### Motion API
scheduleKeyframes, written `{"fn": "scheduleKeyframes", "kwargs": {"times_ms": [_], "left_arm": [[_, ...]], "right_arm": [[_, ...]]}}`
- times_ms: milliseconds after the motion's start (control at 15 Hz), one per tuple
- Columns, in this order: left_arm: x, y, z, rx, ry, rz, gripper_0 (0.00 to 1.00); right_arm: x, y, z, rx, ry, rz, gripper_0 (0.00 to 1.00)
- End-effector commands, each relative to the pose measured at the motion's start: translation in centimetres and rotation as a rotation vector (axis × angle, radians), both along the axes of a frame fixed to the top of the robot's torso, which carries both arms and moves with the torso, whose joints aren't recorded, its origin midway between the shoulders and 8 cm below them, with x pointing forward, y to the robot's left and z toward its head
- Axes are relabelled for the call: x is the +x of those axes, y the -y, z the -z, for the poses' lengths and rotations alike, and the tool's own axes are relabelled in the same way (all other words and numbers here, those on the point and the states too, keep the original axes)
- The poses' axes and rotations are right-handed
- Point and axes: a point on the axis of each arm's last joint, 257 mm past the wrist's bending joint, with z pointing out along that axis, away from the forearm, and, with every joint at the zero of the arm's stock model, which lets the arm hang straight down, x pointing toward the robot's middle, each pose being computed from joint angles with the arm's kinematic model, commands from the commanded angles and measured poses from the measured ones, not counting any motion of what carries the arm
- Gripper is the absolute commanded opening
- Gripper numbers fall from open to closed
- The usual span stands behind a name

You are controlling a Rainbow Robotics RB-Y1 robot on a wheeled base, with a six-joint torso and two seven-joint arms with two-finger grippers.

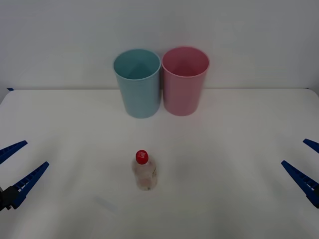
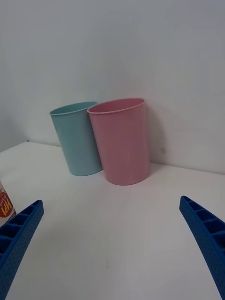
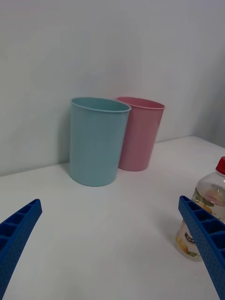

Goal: Grasp the object on the table and drop it into the matching bin: aluminum can to the light blue bin, PET bottle to the pink bin.

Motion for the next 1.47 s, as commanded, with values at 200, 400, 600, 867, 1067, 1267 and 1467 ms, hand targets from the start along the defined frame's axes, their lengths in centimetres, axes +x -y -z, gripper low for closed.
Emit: {"fn": "scheduleKeyframes", "kwargs": {"times_ms": [200, 400, 600, 867, 1067, 1267, 1467], "left_arm": [[0.0, 0.0, 0.0, 0.000, 0.000, 0.000, 1.00], [0.0, 0.0, 0.0, 0.000, 0.000, 0.000, 1.00], [0.0, 0.0, 0.0, 0.000, 0.000, 0.000, 1.00], [0.0, 0.0, 0.0, 0.000, 0.000, 0.000, 1.00], [0.0, 0.0, 0.0, 0.000, 0.000, 0.000, 1.00], [0.0, 0.0, 0.0, 0.000, 0.000, 0.000, 1.00], [0.0, 0.0, 0.0, 0.000, 0.000, 0.000, 1.00]], "right_arm": [[0.4, -1.2, -1.1, 0.013, 0.034, -0.025, 1.00], [0.1, -2.4, -0.8, 0.023, 0.023, -0.051, 1.00], [-0.1, -4.0, 0.2, 0.003, 0.003, -0.097, 1.00], [-0.5, -6.4, 1.7, -0.023, -0.017, -0.162, 1.00], [-0.7, -8.3, 2.9, -0.060, -0.019, -0.205, 1.00], [-0.5, -10.2, 3.6, -0.114, 0.017, -0.240, 1.00], [-0.4, -12.2, 4.6, -0.146, 0.029, -0.270, 1.00]]}}
